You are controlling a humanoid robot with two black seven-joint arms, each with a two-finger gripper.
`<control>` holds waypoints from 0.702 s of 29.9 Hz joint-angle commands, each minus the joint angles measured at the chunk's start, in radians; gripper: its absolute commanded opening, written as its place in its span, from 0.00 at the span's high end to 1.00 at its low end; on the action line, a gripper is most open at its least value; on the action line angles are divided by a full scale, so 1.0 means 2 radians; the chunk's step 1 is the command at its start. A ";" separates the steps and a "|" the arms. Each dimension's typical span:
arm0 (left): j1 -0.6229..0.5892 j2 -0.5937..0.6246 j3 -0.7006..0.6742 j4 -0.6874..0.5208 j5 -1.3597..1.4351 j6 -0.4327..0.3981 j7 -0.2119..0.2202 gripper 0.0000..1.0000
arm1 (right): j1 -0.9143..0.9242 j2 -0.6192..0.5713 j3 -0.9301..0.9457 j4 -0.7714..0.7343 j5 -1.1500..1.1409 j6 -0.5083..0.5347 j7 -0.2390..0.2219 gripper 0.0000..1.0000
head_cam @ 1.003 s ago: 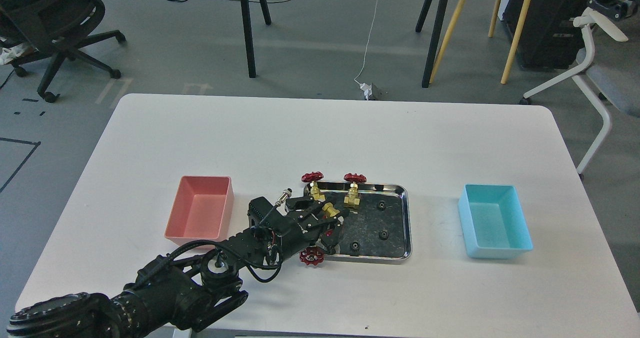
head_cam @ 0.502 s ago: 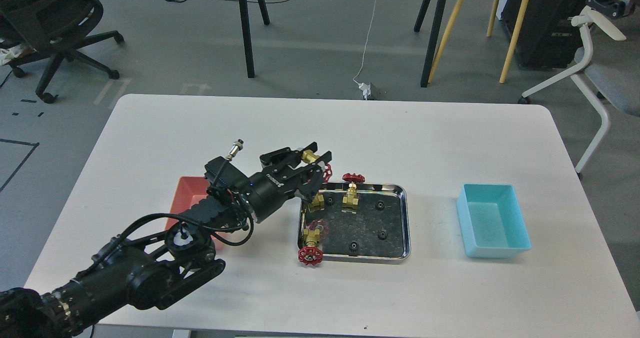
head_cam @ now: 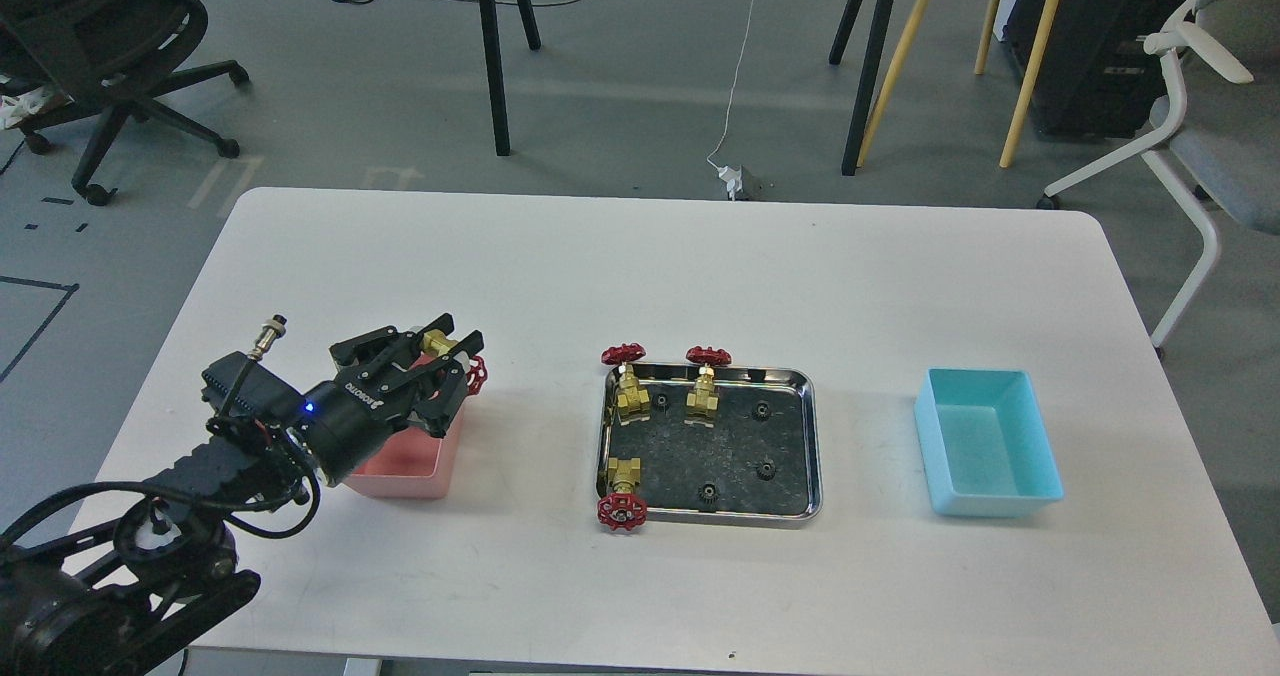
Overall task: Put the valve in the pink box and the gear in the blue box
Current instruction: 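Lower the valve into the pink box and open the left gripper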
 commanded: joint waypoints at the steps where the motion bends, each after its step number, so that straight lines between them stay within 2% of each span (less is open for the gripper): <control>1: 0.010 0.011 -0.010 -0.001 0.000 0.000 0.000 0.82 | 0.021 0.001 0.000 0.000 0.001 -0.001 0.000 0.01; 7: 0.020 0.013 -0.010 0.013 0.000 0.000 -0.001 0.82 | 0.030 0.001 -0.001 0.000 0.001 0.000 0.000 0.01; 17: 0.023 0.005 -0.006 0.072 0.000 0.004 -0.009 0.80 | 0.030 0.001 -0.001 0.000 0.001 0.000 0.000 0.01; 19: 0.023 0.005 -0.007 0.072 0.000 0.004 -0.009 0.78 | 0.030 0.001 -0.001 0.000 0.001 0.000 0.000 0.01; 21: 0.023 -0.001 -0.008 0.072 -0.001 0.004 -0.009 0.71 | 0.030 0.001 -0.003 0.000 0.001 0.000 0.000 0.01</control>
